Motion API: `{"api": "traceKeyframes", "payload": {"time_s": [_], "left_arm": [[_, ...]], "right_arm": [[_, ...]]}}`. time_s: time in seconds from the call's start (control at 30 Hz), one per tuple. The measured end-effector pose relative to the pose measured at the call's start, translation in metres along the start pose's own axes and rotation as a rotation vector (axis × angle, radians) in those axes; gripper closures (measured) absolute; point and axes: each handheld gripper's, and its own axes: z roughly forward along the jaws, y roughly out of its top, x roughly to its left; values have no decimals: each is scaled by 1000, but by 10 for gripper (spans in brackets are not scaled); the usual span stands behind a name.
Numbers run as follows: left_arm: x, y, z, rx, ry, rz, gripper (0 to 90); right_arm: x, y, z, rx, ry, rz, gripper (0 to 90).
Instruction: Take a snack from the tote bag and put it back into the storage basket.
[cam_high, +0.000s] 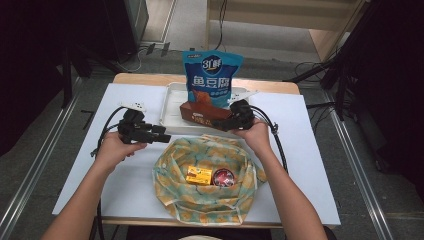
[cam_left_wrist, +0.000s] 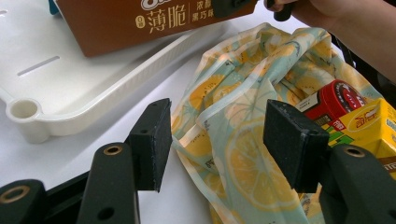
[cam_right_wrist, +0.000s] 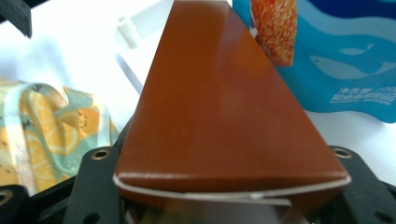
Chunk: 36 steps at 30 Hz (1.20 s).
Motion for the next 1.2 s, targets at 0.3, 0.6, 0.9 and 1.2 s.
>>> {"api": "traceKeyframes", "payload": {"time_s": [0.3, 0.6, 0.9, 1.2], "left_arm": [[0, 0, 0, 3, 0, 4, 425], [0, 0, 0, 3, 0, 4, 425], [0, 0, 1, 7, -3, 4, 425], [0, 0, 1, 8, -3, 4, 425]], "right_arm": [[-5, 0, 9, -6, 0, -17, 426], [-10, -3, 19, -3, -6, -17, 413], [-15, -5, 19, -1, -13, -1, 383], [-21, -7, 17, 8, -40, 8, 321]]}}
